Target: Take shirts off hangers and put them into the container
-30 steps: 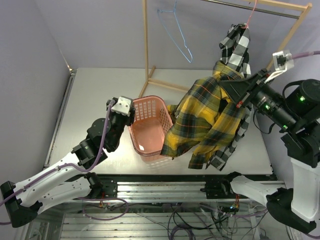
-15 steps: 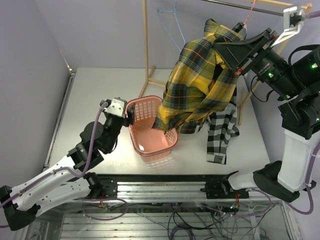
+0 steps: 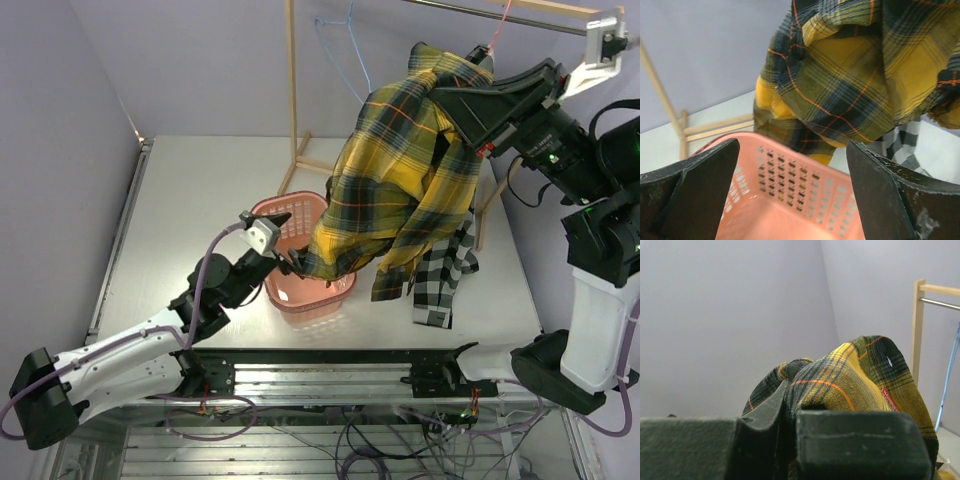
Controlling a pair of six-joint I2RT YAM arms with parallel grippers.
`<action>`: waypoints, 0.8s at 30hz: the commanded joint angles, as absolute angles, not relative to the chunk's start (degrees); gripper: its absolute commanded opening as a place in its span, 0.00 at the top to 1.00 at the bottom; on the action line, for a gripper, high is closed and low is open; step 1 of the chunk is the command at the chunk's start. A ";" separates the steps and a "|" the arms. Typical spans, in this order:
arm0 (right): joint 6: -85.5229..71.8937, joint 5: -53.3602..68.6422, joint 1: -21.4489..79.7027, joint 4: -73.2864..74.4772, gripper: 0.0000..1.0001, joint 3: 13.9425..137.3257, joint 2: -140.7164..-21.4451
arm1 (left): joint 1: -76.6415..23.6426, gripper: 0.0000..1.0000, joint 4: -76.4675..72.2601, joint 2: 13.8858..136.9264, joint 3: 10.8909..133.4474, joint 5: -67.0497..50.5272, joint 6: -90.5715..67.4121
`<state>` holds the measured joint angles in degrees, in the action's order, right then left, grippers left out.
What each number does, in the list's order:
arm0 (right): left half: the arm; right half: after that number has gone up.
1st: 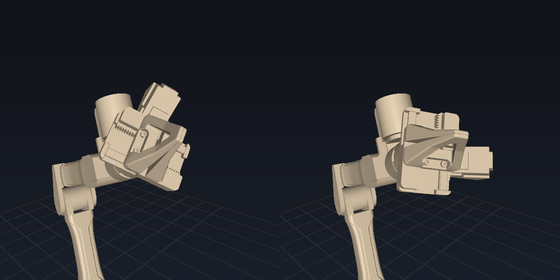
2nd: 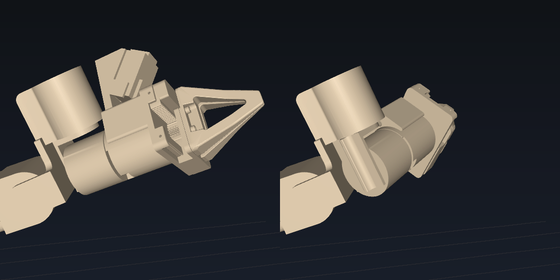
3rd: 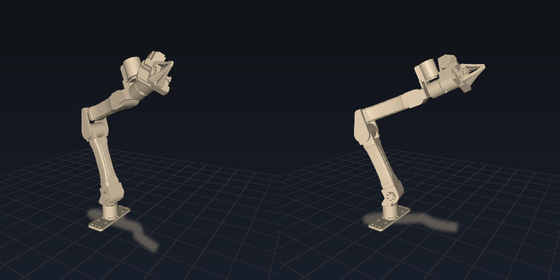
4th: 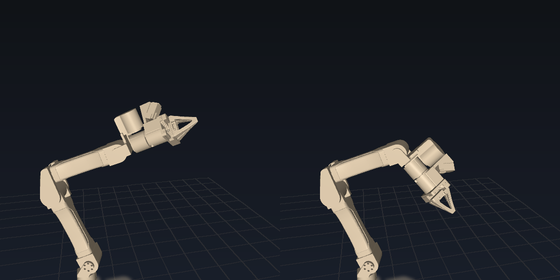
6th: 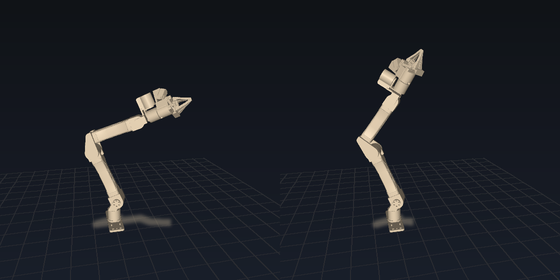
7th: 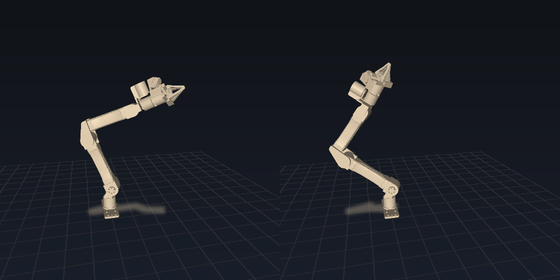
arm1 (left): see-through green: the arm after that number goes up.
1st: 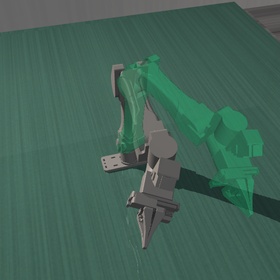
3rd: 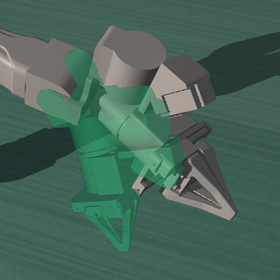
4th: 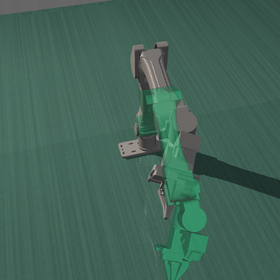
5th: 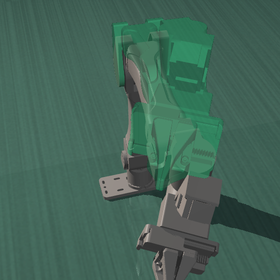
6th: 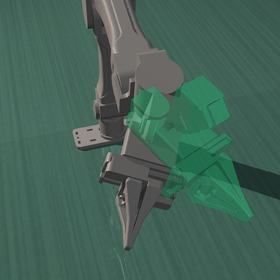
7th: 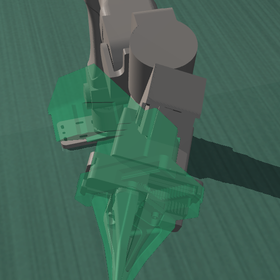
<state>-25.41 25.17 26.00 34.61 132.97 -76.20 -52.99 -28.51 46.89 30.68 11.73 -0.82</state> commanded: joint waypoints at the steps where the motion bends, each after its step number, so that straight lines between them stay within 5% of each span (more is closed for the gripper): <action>1: -25.40 28.09 26.02 31.36 1.00 134.28 -73.52 | -52.74 0.00 -41.30 51.43 32.67 2.04 -4.64; 18: -27.99 31.91 26.02 30.75 1.00 131.80 -69.65 | -53.51 0.02 -56.83 74.51 44.05 -3.21 -4.59; 19: -27.73 31.65 26.02 31.20 1.00 131.88 -69.49 | -53.52 0.13 -56.37 75.75 45.30 -4.17 -4.65; 22: -25.92 29.61 26.02 33.59 1.00 132.74 -69.52 | -53.48 0.89 -55.31 76.00 47.66 -3.03 -4.09; 24: -24.80 28.59 25.99 34.49 1.00 132.22 -69.31 | -53.49 0.93 -53.37 74.40 48.89 -0.32 -2.31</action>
